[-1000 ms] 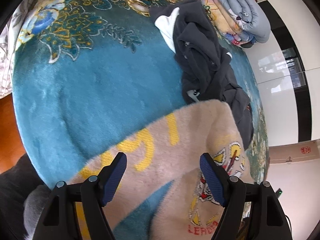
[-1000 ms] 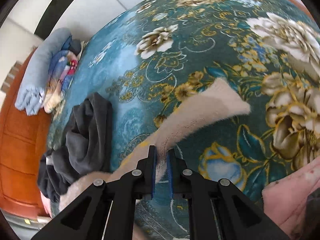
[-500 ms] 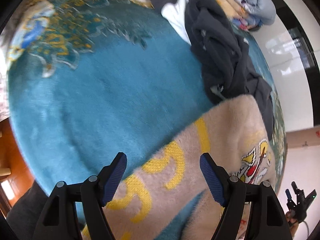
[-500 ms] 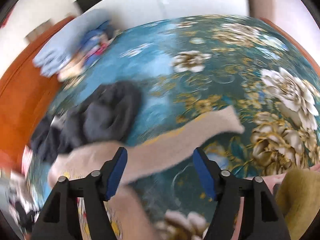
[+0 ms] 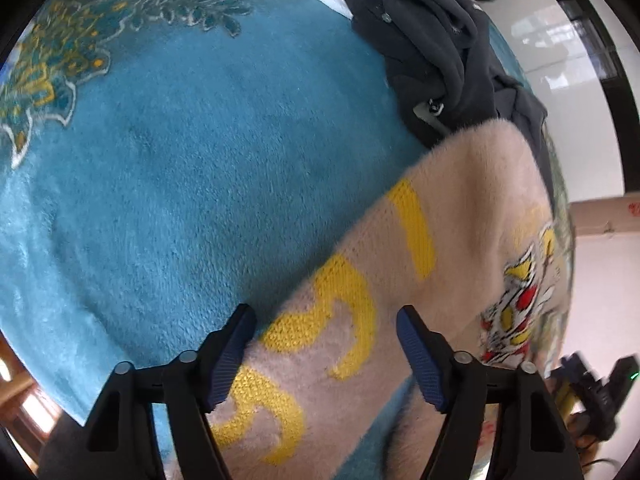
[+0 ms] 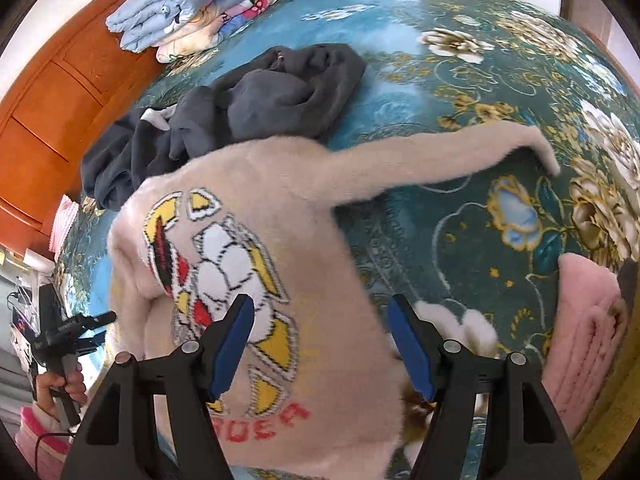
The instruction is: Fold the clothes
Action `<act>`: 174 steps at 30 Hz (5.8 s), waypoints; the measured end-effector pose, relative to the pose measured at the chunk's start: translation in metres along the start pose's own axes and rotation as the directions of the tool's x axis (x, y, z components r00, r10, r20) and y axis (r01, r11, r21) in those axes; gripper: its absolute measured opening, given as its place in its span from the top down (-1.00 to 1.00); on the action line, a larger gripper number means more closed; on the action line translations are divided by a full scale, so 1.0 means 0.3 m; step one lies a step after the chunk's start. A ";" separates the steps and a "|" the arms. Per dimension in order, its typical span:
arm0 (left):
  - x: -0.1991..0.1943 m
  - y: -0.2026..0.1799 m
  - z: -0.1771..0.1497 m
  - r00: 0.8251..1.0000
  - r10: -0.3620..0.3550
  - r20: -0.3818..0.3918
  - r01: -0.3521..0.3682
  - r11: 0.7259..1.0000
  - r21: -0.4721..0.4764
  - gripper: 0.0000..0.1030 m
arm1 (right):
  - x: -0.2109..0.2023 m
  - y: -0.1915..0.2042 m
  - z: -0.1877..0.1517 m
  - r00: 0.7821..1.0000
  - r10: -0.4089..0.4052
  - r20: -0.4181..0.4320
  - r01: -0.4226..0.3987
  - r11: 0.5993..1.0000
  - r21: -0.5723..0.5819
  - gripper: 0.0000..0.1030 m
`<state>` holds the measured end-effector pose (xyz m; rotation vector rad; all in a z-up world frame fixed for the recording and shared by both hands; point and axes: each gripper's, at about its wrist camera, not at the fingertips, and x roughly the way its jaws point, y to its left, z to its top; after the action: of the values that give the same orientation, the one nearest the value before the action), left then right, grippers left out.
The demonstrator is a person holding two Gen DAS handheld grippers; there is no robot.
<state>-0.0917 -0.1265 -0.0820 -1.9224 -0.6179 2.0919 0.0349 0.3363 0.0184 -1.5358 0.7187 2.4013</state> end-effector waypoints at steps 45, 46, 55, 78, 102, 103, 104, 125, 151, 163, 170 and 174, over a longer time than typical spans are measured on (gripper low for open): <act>-0.268 -0.063 0.039 0.968 0.001 0.250 -0.005 1.000 0.015 0.06 | -0.076 0.023 -0.013 0.995 -0.072 0.068 0.073 0.997 -0.013 -0.36; -0.241 -0.083 0.022 0.972 -0.024 0.232 0.019 1.000 0.023 0.02 | -0.060 -0.004 -0.023 0.997 -0.066 0.047 0.065 0.998 0.013 -0.36; 0.105 -0.230 -0.221 0.997 -0.002 -0.072 0.011 0.993 0.117 0.02 | 0.157 -0.167 -0.184 0.988 0.032 -0.149 -0.010 0.989 0.149 -0.36; -0.106 -0.398 -0.363 0.993 0.032 -0.111 -0.010 0.981 0.194 0.79 | 0.005 -0.125 -0.100 0.958 0.251 -0.141 -0.223 0.957 0.186 0.78; -0.255 -0.379 -0.274 1.000 -0.003 -0.023 0.007 0.984 0.180 -0.11 | 0.104 -0.339 0.084 0.994 0.078 0.080 -0.101 0.932 0.348 0.17; -0.263 -0.366 -0.258 1.000 -0.028 0.011 0.026 0.986 0.166 -0.16 | 0.112 -0.377 0.102 0.994 0.055 0.095 -0.089 0.916 0.390 0.08; -0.268 -0.353 -0.242 0.998 -0.053 0.044 0.046 0.987 0.151 -0.17 | 0.118 -0.408 0.111 0.994 0.039 0.104 -0.079 0.906 0.417 -0.13; -0.219 -0.241 -0.165 0.972 -0.085 0.218 0.105 0.991 -0.084 -0.21 | 0.126 -0.708 0.222 0.961 -0.058 0.270 -0.142 0.735 0.663 0.80; -0.294 0.247 -0.169 0.941 -0.010 0.337 0.173 0.873 -0.457 -0.21 | 0.362 0.749 -0.010 0.996 0.054 0.072 -0.022 0.918 -0.396 0.80; -0.243 0.363 -0.147 0.944 -0.040 0.329 0.221 0.814 -0.536 -0.21 | 0.346 0.743 -0.075 0.991 0.132 -0.022 -0.127 0.879 -0.459 0.24; -0.214 0.395 -0.144 0.924 -0.055 0.378 0.277 0.778 -0.564 -0.17 | 0.294 0.667 -0.111 0.990 0.141 -0.008 -0.130 0.891 -0.435 0.19; -0.197 0.404 -0.117 0.919 -0.049 0.391 0.284 0.770 -0.571 -0.17 | 0.281 0.608 -0.118 0.991 0.133 -0.014 -0.128 0.908 -0.400 0.19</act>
<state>-0.0372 -0.2546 -0.0863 -1.6473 -1.6847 2.3138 -0.0500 0.1539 -0.0161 -1.6547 0.3454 2.7901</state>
